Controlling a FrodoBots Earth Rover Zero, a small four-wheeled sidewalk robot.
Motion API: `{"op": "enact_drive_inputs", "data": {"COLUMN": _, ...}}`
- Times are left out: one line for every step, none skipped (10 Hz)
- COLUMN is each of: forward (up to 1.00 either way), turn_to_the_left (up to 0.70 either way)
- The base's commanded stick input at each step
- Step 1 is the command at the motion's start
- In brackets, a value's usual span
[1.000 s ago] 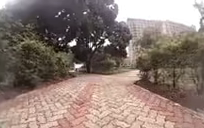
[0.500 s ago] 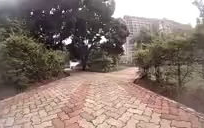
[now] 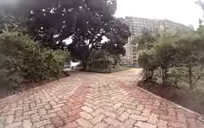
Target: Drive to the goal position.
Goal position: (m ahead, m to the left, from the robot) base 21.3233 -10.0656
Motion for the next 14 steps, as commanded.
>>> {"op": "enact_drive_inputs", "data": {"forward": 0.7, "turn_to_the_left": 0.0}}
{"op": "enact_drive_inputs", "data": {"forward": 0.7, "turn_to_the_left": 0.0}}
{"op": "enact_drive_inputs", "data": {"forward": 0.7, "turn_to_the_left": 0.0}}
{"op": "enact_drive_inputs", "data": {"forward": 0.7, "turn_to_the_left": 0.0}}
{"op": "enact_drive_inputs", "data": {"forward": 0.7, "turn_to_the_left": 0.0}}
{"op": "enact_drive_inputs", "data": {"forward": 0.7, "turn_to_the_left": 0.0}}
{"op": "enact_drive_inputs", "data": {"forward": 0.7, "turn_to_the_left": 0.0}}
{"op": "enact_drive_inputs", "data": {"forward": 0.7, "turn_to_the_left": 0.0}}
{"op": "enact_drive_inputs", "data": {"forward": 0.7, "turn_to_the_left": 0.0}}
{"op": "enact_drive_inputs", "data": {"forward": 0.7, "turn_to_the_left": 0.0}}
{"op": "enact_drive_inputs", "data": {"forward": 0.7, "turn_to_the_left": 0.0}}
{"op": "enact_drive_inputs", "data": {"forward": 0.7, "turn_to_the_left": 0.0}}
{"op": "enact_drive_inputs", "data": {"forward": 0.7, "turn_to_the_left": -0.35}}
{"op": "enact_drive_inputs", "data": {"forward": 0.7, "turn_to_the_left": -0.35}}
